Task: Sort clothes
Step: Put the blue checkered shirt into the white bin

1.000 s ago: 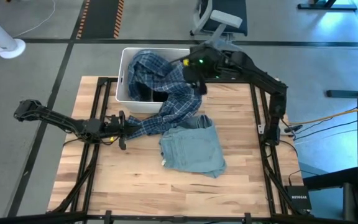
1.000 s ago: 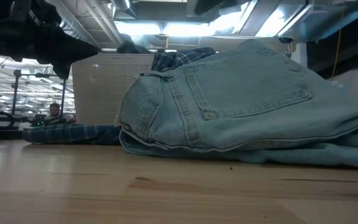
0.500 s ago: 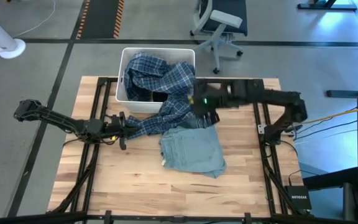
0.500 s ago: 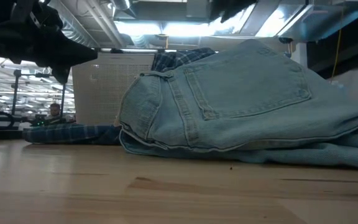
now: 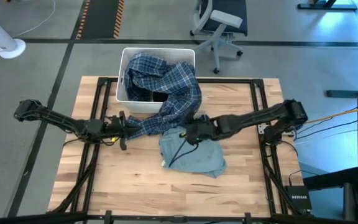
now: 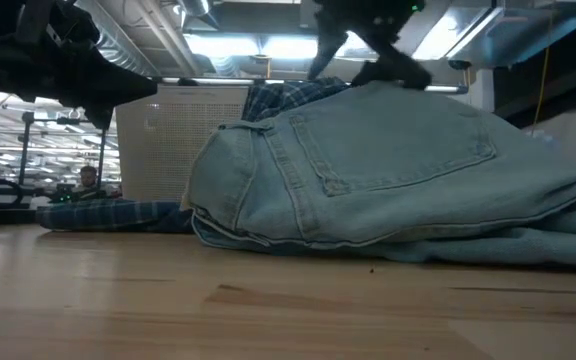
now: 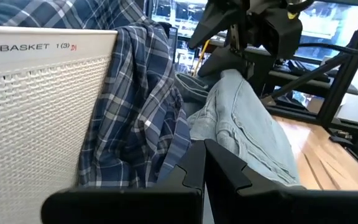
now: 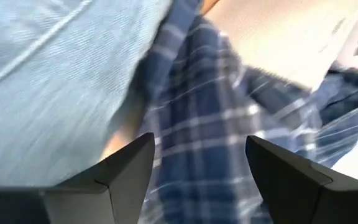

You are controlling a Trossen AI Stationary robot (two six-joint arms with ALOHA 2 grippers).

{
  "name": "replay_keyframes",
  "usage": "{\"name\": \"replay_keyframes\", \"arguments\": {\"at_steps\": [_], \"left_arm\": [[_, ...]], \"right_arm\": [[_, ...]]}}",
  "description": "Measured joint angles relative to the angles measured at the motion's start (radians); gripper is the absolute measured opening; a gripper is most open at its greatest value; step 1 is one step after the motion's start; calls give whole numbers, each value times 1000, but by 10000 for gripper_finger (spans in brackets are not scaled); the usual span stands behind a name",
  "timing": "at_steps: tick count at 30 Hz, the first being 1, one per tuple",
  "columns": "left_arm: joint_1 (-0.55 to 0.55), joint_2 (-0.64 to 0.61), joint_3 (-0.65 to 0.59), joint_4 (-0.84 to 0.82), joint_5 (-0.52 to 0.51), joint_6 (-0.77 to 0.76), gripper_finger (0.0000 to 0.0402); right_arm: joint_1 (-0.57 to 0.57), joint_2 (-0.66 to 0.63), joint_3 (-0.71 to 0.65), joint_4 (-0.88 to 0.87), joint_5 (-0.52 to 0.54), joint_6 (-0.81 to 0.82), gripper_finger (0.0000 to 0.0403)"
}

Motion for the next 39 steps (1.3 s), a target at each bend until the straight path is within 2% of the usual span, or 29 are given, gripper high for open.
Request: {"name": "replay_keyframes", "arguments": {"at_steps": [9,14,20,24,28,34,36,39], "left_arm": [[1,0,0,0,-1,20,0],[1,0,0,0,-1,20,0],[1,0,0,0,0,20,0],[1,0,0,1,-1,20,0],[1,0,0,1,0,20,0],[1,-2,0,1,0,27,0],[1,-2,0,1,0,42,0],[1,-3,0,3,-1,50,0]], "right_arm": [[-31,91,1,303,-5,-273,271],[-63,136,1,301,0,-301,271],[-97,167,1,321,79,-358,271],[-123,168,1,318,83,-369,263],[-121,168,1,324,116,-370,201],[-97,168,14,321,194,-377,28],[-88,161,38,324,210,-375,16],[-84,143,103,323,214,-344,26]]}}
